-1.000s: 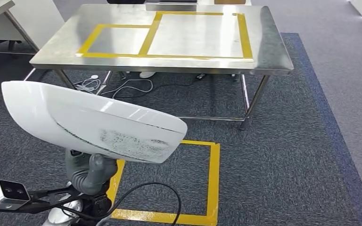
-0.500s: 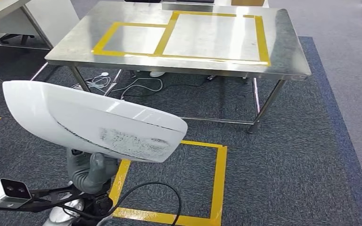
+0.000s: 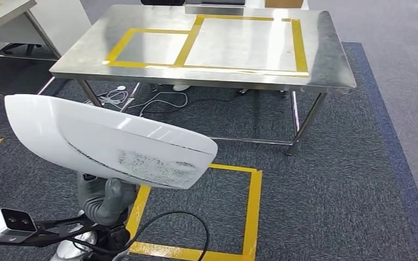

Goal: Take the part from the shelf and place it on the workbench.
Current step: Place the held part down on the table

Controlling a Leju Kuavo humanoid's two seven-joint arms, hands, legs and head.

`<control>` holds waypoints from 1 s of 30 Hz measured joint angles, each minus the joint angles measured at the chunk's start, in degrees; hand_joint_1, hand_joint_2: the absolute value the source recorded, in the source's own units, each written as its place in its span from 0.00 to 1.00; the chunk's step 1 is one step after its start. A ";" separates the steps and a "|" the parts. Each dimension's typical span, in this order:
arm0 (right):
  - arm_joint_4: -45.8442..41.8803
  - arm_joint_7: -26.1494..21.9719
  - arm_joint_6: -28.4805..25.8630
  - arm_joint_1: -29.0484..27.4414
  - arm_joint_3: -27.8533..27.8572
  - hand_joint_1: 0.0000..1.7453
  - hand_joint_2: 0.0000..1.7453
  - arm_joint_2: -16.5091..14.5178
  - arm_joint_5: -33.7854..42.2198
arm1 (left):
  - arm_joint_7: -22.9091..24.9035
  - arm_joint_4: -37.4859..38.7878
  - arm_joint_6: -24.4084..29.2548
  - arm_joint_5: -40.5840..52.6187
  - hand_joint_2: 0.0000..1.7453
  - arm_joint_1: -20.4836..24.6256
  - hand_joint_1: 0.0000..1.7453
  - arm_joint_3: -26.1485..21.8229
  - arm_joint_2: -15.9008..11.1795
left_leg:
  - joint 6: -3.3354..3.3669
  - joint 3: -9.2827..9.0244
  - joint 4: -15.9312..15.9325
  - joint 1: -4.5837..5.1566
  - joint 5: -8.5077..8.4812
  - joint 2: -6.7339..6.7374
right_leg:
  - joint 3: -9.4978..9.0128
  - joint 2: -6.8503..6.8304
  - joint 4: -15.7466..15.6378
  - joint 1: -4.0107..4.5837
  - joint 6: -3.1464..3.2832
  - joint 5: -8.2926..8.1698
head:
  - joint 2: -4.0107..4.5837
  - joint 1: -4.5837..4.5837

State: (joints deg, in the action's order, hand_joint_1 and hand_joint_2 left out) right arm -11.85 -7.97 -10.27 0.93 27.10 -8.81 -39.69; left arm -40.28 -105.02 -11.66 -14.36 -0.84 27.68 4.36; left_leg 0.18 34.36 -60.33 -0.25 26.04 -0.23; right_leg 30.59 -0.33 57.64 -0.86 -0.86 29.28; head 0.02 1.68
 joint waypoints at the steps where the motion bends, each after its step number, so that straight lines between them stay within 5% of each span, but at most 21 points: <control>1: 0.00 -0.01 0.03 0.04 0.02 0.00 1.00 0.00 0.00 | 0.00 0.00 0.00 0.02 1.00 0.01 1.00 0.01 0.03 | 0.22 -0.47 1.13 0.14 0.17 0.07 | 0.03 -0.05 -0.03 0.08 -0.31 0.10 | 0.00 -0.02; 5: 0.00 -0.04 0.08 0.16 0.03 0.00 1.00 0.00 -0.01 | -0.01 -0.02 -0.01 -0.02 1.00 0.03 1.00 -0.06 0.15 | 1.58 -1.13 2.20 -0.01 0.41 -0.11 | 0.53 -0.15 1.10 0.00 -1.58 1.28 | -0.01 -0.25; 9: 0.00 -0.08 0.15 0.11 0.07 0.00 1.00 0.00 0.14 | -0.01 -0.02 -0.03 -0.05 1.00 -0.03 1.00 -0.07 0.23 | 2.45 -1.63 2.45 0.04 0.81 -0.14 | 8.34 0.14 14.55 -0.02 -2.11 6.20 | 0.00 -0.82; 11: 0.00 -0.08 0.21 -0.04 0.16 0.00 1.00 0.00 0.37 | 0.00 -0.02 -0.03 -0.05 1.00 -0.17 1.00 -0.06 0.22 | 2.51 -2.11 2.44 0.17 1.26 -0.32 | 10.10 0.17 15.71 0.02 -2.05 4.42 | 0.00 -0.82; 13: 0.00 -0.08 0.26 -0.10 0.39 0.00 1.00 0.01 0.55 | -0.01 -0.02 -0.04 -0.05 1.00 -0.24 1.00 -0.05 0.22 | 2.31 -2.99 2.44 0.23 1.88 -0.50 | 7.62 0.20 8.78 0.06 -1.69 -0.44 | 0.00 -0.84; 15: 0.01 -0.09 0.26 -0.04 0.59 0.00 1.00 0.02 0.60 | -0.01 -0.02 -0.05 -0.05 1.00 -0.24 1.00 -0.05 0.24 | 1.81 -3.56 2.34 0.42 2.58 -0.57 | 4.42 0.29 2.15 0.23 -1.17 -2.73 | -0.01 -0.85; 20: 0.01 -0.11 0.25 -0.09 0.99 0.00 1.00 -0.02 0.64 | -0.01 -0.04 -0.10 0.00 1.00 -0.19 1.00 -0.02 0.24 | 0.32 -3.73 1.26 0.44 4.03 -0.48 | 2.28 0.36 -0.11 0.16 0.31 -1.70 | -0.01 -0.56; 23: 0.02 -0.13 0.25 -0.09 1.14 0.00 1.00 -0.07 0.76 | -0.01 -0.07 -0.02 0.14 1.00 -0.17 1.00 0.00 0.16 | -0.56 1.16 -8.26 0.11 7.79 -0.31 | 0.97 0.19 -0.36 -0.04 1.04 -0.86 | -0.02 -0.19; 25: 0.02 -0.14 0.23 -0.12 1.24 0.00 1.00 -0.07 0.81 | -0.01 -0.07 0.11 0.19 1.00 -0.35 1.00 0.01 0.07 | -0.83 5.20 -14.16 -0.10 8.64 -0.30 | 0.07 0.21 -0.35 -0.04 1.03 -0.04 | -0.02 -0.20; 27: 0.02 -0.17 0.22 -0.18 1.36 0.00 1.00 -0.07 0.80 | 0.00 -0.07 0.16 0.09 1.00 -0.44 1.00 0.02 0.02 | -0.72 5.66 -12.10 -0.19 4.84 -0.27 | -1.33 0.30 -0.35 -0.04 0.84 0.98 | -0.02 -0.20; 29: 0.05 -0.27 0.23 -0.21 1.42 0.00 1.00 -0.09 0.75 | 0.01 -0.06 0.16 -0.03 1.00 -0.43 1.00 0.02 0.01 | -0.22 3.45 -4.94 -0.06 -0.19 -0.10 | -2.71 0.33 -0.42 0.03 0.37 2.23 | -0.01 -0.21; 30: 0.08 -0.35 0.22 -0.19 1.43 0.00 1.00 -0.10 0.71 | 0.01 -0.06 0.16 -0.04 1.00 -0.41 1.00 0.02 0.01 | 0.10 2.27 -1.89 0.09 -1.16 0.01 | -3.05 0.33 -0.47 0.11 0.04 2.79 | 0.00 -0.21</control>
State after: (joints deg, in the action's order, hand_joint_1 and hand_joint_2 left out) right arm -11.77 -8.32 -10.04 0.74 28.53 -8.91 -38.98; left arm -40.28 -105.08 -11.50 -14.39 -1.25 27.70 4.37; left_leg 0.28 36.62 -62.22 -0.16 24.88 -0.23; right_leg 27.53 0.00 57.17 -0.75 -0.82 32.07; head 0.02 1.47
